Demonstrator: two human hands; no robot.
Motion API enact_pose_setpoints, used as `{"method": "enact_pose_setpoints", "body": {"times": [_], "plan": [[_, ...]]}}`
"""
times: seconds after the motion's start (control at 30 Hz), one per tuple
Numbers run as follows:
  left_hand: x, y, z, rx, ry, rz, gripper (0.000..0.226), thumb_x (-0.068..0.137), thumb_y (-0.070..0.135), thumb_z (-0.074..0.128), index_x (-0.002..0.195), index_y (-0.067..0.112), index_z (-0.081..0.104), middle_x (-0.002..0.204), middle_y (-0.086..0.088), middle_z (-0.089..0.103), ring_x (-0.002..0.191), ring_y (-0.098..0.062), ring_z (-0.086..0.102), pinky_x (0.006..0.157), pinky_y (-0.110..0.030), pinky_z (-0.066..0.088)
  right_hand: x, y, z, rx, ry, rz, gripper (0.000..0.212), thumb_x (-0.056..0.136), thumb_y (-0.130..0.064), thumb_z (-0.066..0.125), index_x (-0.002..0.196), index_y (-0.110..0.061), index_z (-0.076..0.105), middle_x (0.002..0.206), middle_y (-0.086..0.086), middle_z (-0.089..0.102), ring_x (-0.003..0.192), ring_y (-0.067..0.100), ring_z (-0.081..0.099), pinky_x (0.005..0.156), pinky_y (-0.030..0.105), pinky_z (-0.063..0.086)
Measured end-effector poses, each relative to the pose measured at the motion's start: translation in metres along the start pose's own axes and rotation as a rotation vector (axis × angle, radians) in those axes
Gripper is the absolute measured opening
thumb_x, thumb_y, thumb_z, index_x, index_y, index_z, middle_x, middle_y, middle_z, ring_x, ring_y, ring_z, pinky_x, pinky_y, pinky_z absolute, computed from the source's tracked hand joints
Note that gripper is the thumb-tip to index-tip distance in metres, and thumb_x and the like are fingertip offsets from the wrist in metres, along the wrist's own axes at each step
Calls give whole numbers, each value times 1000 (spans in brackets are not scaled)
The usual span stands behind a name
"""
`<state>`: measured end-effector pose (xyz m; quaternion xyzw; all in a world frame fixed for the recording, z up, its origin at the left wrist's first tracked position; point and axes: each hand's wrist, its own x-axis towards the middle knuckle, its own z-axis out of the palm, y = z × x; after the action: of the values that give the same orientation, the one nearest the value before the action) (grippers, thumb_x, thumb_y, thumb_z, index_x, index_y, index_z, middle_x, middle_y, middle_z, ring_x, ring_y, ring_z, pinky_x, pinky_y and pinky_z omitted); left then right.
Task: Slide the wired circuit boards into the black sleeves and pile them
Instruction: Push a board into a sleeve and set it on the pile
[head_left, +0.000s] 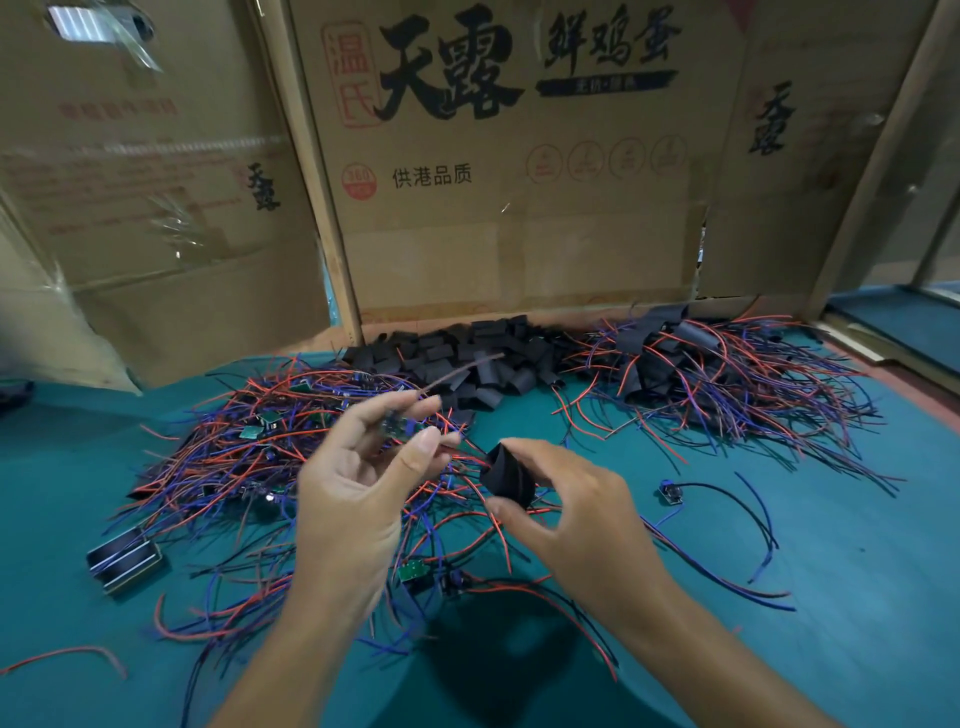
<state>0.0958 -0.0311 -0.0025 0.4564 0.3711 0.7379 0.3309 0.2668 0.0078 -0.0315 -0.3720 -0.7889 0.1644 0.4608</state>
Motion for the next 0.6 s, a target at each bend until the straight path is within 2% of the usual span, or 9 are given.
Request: {"method": "enact_pose_setpoints", "body": {"times": [0.1, 0.17, 0.23, 0.37, 0.5, 0.6], "plan": [[-8, -10, 10, -4, -70, -105, 25, 95, 30, 57, 112, 20, 73, 120, -7, 72, 105, -28, 71, 84, -29, 58, 1, -1, -1, -10, 45, -49, 40, 81, -29, 72, 120, -26, 61, 103, -10, 64, 95, 7, 60, 85, 21, 46], [-11, -14, 14, 71, -85, -123, 26, 95, 31, 56, 113, 23, 73, 120, -3, 72, 112, -27, 68, 94, -34, 54, 1, -2, -2, -23, 44, -72, 43, 82, -25, 73, 123, -24, 61, 103, -8, 62, 93, 6, 57, 84, 16, 43], [-15, -17, 18, 97, -103, -134, 29, 92, 30, 57, 114, 20, 73, 119, -2, 73, 116, -23, 66, 104, -38, 50, 1, -3, -2, -28, 20, -81, 43, 84, -23, 73, 125, -24, 60, 100, -8, 60, 89, 4, 54, 81, 15, 42], [-16, -17, 21, -60, -69, -212, 33, 89, 28, 58, 115, 12, 69, 119, -7, 73, 119, -22, 65, 105, -31, 46, 0, -3, -2, -35, -8, -88, 42, 85, -19, 71, 126, -23, 60, 102, -8, 61, 87, -1, 50, 80, 9, 37], [-16, -16, 22, -215, -69, -292, 25, 93, 22, 52, 110, 9, 64, 122, -10, 71, 124, -24, 61, 109, -36, 46, -1, -4, -1, -55, -18, -84, 42, 87, -23, 70, 128, -19, 61, 111, -3, 66, 98, 11, 59, 84, 21, 45], [-17, -17, 23, -271, -62, -311, 21, 94, 21, 51, 107, 10, 64, 125, -10, 69, 124, -22, 61, 108, -41, 40, -2, -5, 0, -72, -26, -88, 43, 88, -24, 68, 130, -17, 60, 108, 0, 66, 95, 17, 61, 81, 32, 49]]}}
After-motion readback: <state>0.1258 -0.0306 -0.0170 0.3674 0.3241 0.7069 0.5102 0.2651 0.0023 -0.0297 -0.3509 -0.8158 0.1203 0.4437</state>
